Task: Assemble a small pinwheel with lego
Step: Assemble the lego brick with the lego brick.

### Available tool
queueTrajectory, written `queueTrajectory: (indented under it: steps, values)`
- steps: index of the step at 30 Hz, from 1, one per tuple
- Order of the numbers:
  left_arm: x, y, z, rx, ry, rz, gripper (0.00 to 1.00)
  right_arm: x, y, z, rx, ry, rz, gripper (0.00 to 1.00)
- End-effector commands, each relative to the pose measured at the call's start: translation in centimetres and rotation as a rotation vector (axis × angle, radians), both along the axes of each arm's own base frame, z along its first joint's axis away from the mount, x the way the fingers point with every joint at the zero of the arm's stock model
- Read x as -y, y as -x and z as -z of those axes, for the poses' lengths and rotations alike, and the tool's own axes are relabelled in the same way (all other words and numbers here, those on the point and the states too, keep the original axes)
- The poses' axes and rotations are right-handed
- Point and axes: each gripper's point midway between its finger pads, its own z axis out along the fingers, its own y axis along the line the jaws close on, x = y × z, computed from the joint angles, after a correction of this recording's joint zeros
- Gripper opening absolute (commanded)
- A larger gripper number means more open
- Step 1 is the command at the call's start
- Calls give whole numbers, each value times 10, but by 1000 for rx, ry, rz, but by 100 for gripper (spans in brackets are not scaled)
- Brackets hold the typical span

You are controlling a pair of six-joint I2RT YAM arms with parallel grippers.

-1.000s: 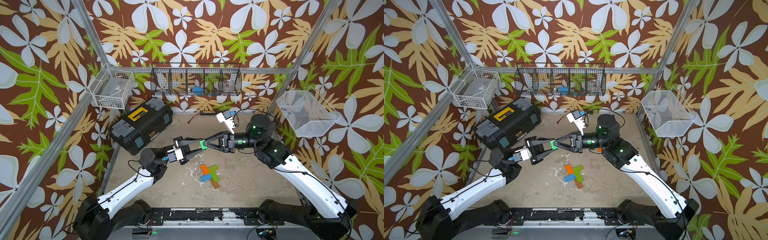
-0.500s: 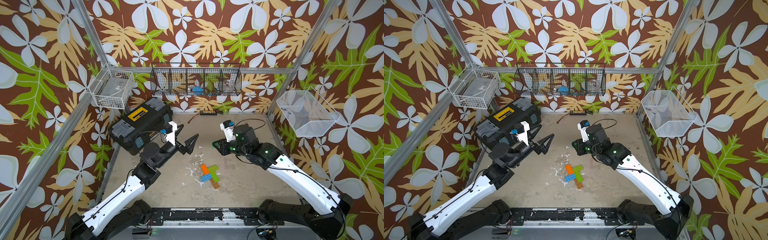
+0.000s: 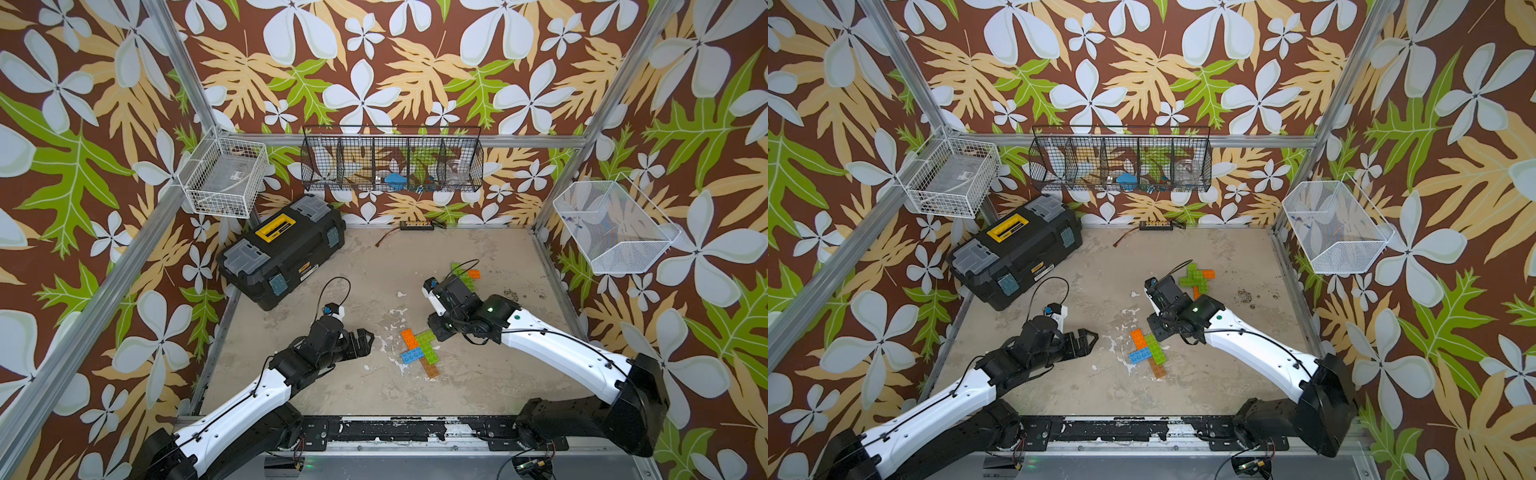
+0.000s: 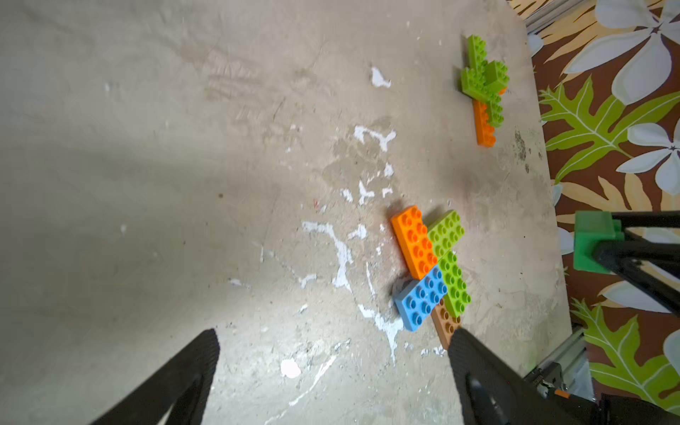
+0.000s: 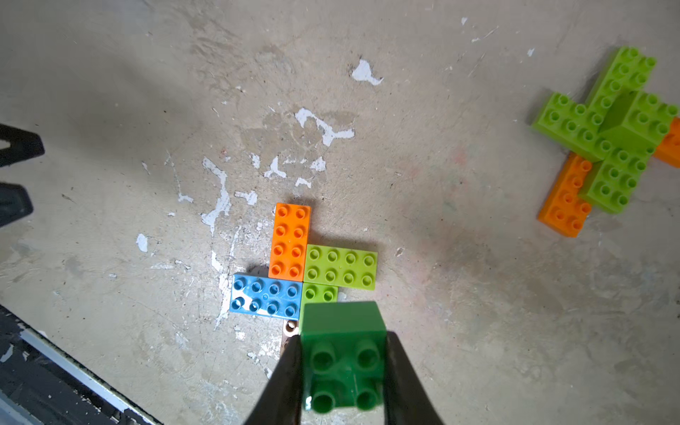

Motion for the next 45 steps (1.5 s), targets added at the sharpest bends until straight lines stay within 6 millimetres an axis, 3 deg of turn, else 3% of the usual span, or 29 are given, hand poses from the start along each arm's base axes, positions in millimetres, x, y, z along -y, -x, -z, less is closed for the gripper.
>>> queueTrajectory:
  steps: [1, 14, 21, 45]
  values:
    - [23, -2, -20, 57, 97, 51, 100, -6, 7, 9, -70, -14, 36, 0]
    - [95, 23, -33, 128, 77, 319, 100, -20, 12, 55, -182, 80, 64, 0]
    - [88, 26, -34, 214, 115, 320, 100, -24, 15, 67, -215, 90, 57, 0]
    - [94, 41, -28, 204, 121, 429, 100, -27, 14, 92, -240, 155, 76, 0]
